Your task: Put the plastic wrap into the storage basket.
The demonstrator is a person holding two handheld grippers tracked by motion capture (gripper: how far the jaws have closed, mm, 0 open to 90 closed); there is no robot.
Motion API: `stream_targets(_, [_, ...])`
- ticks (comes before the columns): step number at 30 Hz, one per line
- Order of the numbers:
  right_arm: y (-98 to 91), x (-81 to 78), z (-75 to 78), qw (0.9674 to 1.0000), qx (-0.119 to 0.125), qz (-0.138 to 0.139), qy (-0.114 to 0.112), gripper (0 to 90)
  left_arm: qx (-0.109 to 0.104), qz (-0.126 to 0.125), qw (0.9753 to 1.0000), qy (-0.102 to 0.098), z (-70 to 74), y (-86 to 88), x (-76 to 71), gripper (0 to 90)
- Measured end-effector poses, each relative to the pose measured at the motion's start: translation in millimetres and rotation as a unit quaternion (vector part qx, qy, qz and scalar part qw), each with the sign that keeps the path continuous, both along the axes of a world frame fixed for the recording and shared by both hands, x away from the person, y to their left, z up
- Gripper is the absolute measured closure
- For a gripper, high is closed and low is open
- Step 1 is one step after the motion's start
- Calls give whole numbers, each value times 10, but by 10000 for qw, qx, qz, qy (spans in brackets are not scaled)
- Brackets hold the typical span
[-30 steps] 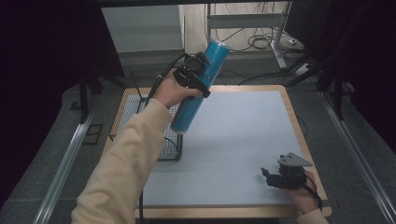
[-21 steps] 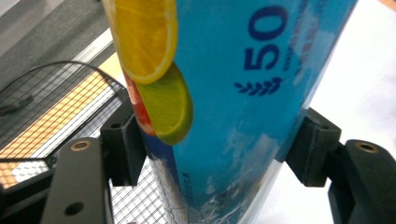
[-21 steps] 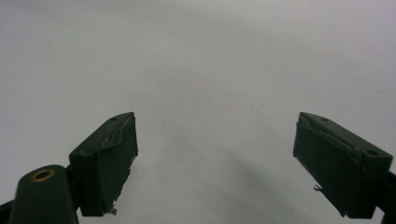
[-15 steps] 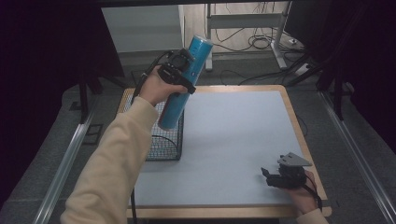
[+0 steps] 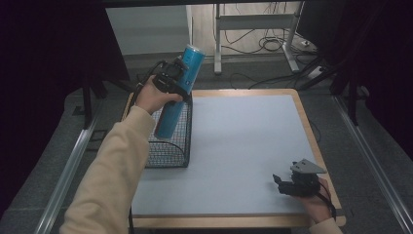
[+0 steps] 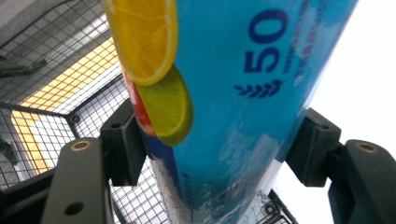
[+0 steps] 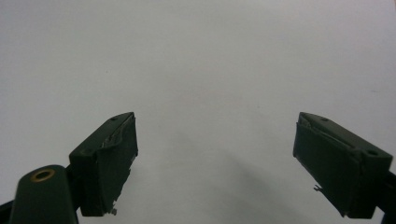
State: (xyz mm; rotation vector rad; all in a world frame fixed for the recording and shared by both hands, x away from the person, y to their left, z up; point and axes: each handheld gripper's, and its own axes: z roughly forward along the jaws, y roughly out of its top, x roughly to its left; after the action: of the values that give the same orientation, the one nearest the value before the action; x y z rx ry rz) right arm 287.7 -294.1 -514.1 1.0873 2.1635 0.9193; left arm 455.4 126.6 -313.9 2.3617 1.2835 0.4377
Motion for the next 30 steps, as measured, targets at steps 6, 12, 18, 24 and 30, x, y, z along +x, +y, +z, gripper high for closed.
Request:
stream_targets(6, [-2, -4, 5, 10000, 20, -22, 10, 141, 81, 101, 9999, 29, -85, 65, 48, 319])
stream_targets(12, [-3, -2, 2, 10000, 7, -14, 6, 141, 72, 175, 9998, 96, -200, 100, 109, 319])
stream_targets(18, [-8, -1, 1, 10000, 24, -43, 5, 141, 103, 241, 9994, 207, -325, 128, 185, 319])
stream_targets(24, [-13, 3, 3, 10000, 20, -50, -4, 141, 142, 301, 9991, 255, -428, 155, 275, 319])
stream_targets(30, [-16, 6, 4, 10000, 27, -67, -4, 141, 187, 340, 9987, 317, -513, 157, 356, 319])
